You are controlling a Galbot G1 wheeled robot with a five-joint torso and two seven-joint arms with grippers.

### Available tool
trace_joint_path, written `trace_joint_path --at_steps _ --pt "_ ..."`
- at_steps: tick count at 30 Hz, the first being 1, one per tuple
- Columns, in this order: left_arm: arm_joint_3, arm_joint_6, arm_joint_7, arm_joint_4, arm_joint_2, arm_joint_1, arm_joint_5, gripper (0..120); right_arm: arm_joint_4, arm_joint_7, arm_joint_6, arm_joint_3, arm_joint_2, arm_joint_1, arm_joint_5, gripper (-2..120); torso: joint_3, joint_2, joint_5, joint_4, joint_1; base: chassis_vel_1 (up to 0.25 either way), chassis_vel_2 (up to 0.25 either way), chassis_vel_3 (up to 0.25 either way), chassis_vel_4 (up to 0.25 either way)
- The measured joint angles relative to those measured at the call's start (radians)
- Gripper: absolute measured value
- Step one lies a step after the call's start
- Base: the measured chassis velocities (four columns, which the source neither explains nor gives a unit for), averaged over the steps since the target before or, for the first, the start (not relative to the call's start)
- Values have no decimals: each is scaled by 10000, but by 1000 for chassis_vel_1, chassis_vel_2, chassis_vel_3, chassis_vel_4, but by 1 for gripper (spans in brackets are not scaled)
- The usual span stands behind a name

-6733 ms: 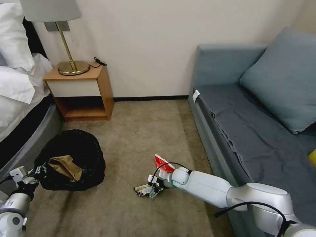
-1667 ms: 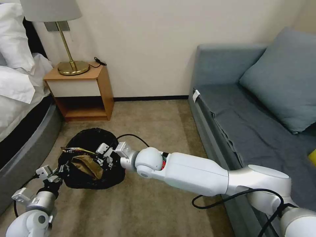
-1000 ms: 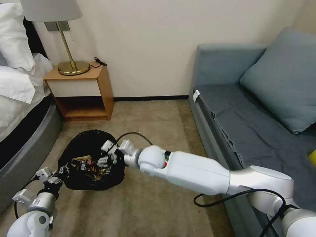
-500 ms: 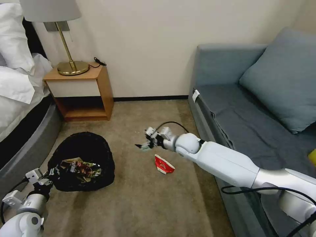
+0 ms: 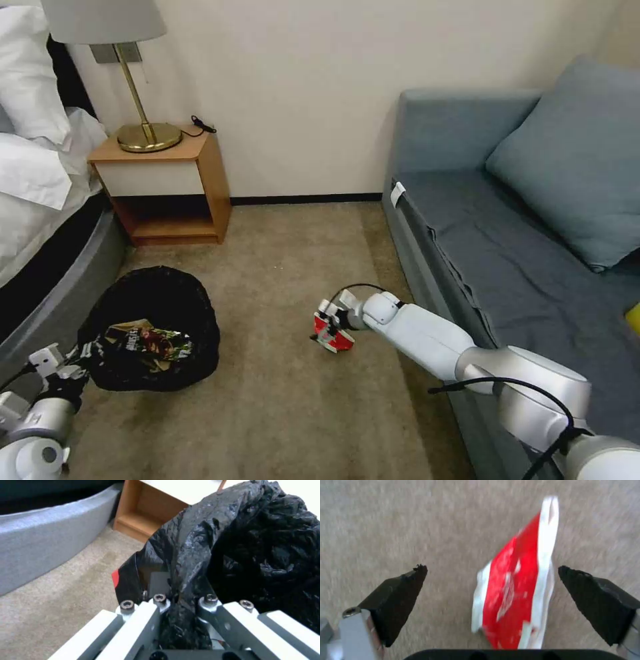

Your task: Pick up the trash bin, then pick up the garbage on the floor and place it into the trash bin.

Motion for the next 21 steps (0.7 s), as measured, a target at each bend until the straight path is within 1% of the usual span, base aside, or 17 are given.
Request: trace_joint_path --at_steps 2,3,5,7,8,12,16,21 --pt "-28 -6 15 40 12 6 -3 4 -302 -170 118 100 65 -6 -168 100 0 0 -1 1 0 0 0 0 0" --pt "-34 -14 17 74 12 0 1 4 -739 -333 266 269 196 -18 -391 100 0 0 -1 1 1 0 0 0 0" --pt "-29 -14 19 82 3 -11 9 4 -966 -376 337 376 278 -29 -516 100 0 0 -1 0 0 0 0 0 0" --pt "60 -16 21 86 -48 -77 65 4 -1838 -504 639 748 615 -72 -870 100 0 0 -2 0 0 0 0 0 0" --pt "60 -16 21 86 -48 -77 65 4 -1838 -504 639 748 615 -72 -870 100 0 0 -2 0 0 0 0 0 0" --pt "136 -16 21 113 -69 -156 100 4 -2612 -523 958 1166 941 -187 -1146 100 -1 0 -1 0 0 0 0 0 0" --pt "146 -16 21 198 -49 -193 110 4 -2858 -498 1057 1439 1051 -307 -1270 100 0 0 -1 0 0 0 0 0 0" --pt "148 -28 41 297 -36 -225 114 4 -2808 -390 1103 1534 1090 -436 -1198 100 0 0 -2 -1 0 0 0 0 0"
